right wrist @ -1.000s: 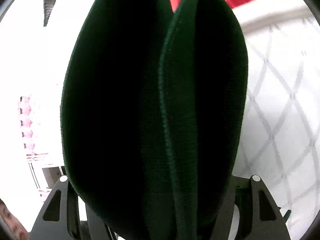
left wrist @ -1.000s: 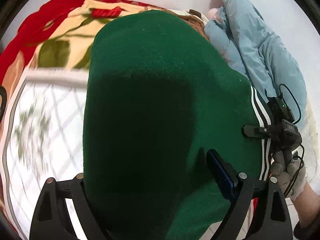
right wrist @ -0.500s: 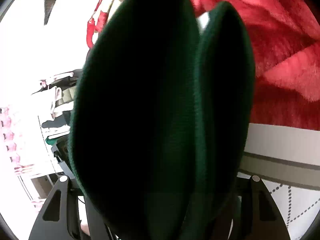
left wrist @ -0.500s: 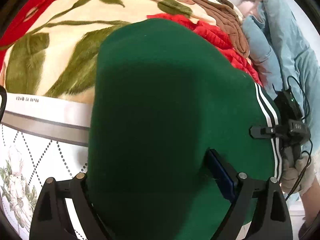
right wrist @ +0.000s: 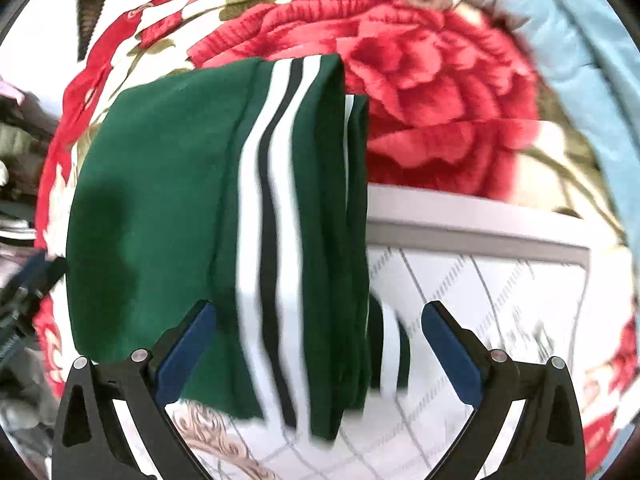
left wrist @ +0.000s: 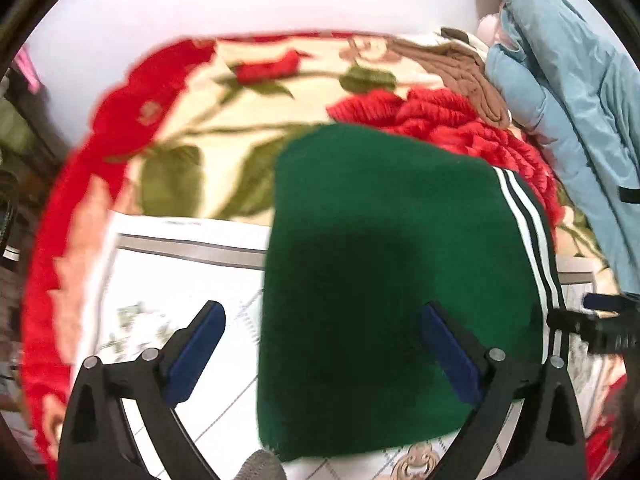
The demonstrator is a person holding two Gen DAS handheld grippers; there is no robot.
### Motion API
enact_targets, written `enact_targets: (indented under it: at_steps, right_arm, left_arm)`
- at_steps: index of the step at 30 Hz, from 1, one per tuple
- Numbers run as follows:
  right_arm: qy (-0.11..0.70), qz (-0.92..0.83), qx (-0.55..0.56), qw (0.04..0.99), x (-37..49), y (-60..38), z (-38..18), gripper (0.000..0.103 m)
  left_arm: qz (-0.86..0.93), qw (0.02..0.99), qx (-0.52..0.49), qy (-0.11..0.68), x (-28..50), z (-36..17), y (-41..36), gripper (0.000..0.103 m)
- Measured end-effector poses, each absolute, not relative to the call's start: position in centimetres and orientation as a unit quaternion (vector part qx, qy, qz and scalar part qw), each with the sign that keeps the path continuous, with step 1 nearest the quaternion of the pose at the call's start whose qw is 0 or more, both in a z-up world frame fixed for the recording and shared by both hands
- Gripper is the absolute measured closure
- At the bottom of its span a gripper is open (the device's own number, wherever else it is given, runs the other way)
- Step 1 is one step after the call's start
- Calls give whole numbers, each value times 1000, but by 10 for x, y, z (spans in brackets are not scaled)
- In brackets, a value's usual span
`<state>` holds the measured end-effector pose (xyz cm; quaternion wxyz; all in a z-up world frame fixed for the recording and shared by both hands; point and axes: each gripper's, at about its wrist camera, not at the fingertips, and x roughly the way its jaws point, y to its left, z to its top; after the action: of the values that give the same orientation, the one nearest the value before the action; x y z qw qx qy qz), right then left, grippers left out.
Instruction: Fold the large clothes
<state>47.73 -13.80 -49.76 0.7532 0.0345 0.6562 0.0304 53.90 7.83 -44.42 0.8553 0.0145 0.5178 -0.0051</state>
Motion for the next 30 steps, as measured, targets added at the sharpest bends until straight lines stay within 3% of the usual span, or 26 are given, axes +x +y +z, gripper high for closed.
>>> enact_targets:
  at_steps: [11, 30]
  right_arm:
    - [562, -50, -26, 825, 423, -30, -378, 0]
    - [430, -103, -74, 894, 193, 1, -61, 0]
  left_arm:
    - [61, 876, 8, 478, 451, -321, 60, 3]
    - [68, 904, 3, 421, 266, -98, 57, 3]
